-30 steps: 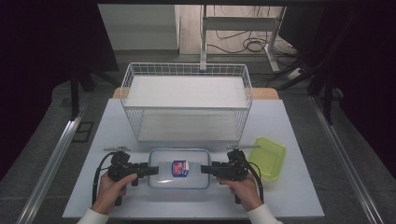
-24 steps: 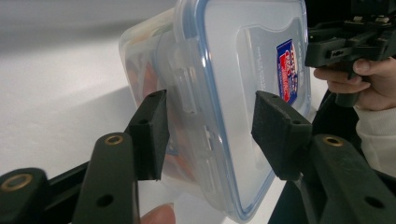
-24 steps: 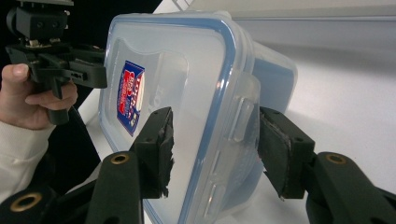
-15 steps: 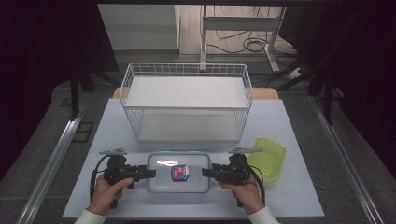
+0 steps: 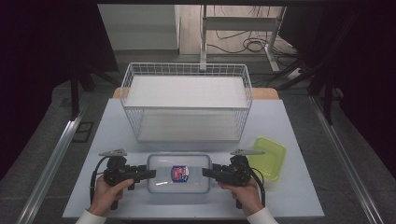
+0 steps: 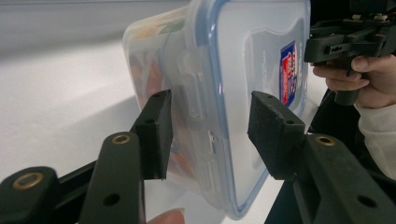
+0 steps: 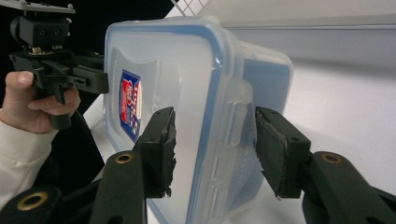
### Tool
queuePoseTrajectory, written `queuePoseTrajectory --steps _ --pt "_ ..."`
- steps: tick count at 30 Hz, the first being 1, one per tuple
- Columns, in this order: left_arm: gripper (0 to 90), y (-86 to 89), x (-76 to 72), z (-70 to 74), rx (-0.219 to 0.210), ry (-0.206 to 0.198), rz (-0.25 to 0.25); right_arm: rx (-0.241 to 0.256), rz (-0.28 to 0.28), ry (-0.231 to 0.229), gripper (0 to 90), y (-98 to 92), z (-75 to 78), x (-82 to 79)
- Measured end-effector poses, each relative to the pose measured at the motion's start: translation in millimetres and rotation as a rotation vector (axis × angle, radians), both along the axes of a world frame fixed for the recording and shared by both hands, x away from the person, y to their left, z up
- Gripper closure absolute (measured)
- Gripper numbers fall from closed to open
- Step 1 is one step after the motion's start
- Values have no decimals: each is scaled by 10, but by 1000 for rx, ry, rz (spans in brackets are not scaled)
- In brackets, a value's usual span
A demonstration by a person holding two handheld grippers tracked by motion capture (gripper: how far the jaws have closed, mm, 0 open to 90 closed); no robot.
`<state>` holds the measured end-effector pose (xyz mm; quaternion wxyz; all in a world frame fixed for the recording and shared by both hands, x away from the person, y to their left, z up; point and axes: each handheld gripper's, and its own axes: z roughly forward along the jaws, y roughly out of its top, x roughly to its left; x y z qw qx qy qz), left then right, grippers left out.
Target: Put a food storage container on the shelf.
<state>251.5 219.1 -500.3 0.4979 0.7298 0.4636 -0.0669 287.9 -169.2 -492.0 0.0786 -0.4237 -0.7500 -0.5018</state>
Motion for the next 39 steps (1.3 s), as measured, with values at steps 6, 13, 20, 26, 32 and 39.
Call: queuePoseTrajectory --steps 6,13,20,26,32,39 --pt "514 -7 -12 12 2 -13 2 7 -2 9 506 -10 7 -2" --pt "519 0 -34 74 13 -42 9 22 -10 13 505 -1 6 -9" --pt "519 -7 -61 133 14 -63 10 26 -4 -9 506 -6 59 -25" --pt "519 -17 -94 225 16 -96 9 27 2 -48 508 -21 171 -48" --pt "520 -33 -127 311 15 -122 9 29 8 -86 510 -39 269 -74" --pt "522 -52 -135 386 13 -139 4 26 11 -125 510 -63 373 -96"
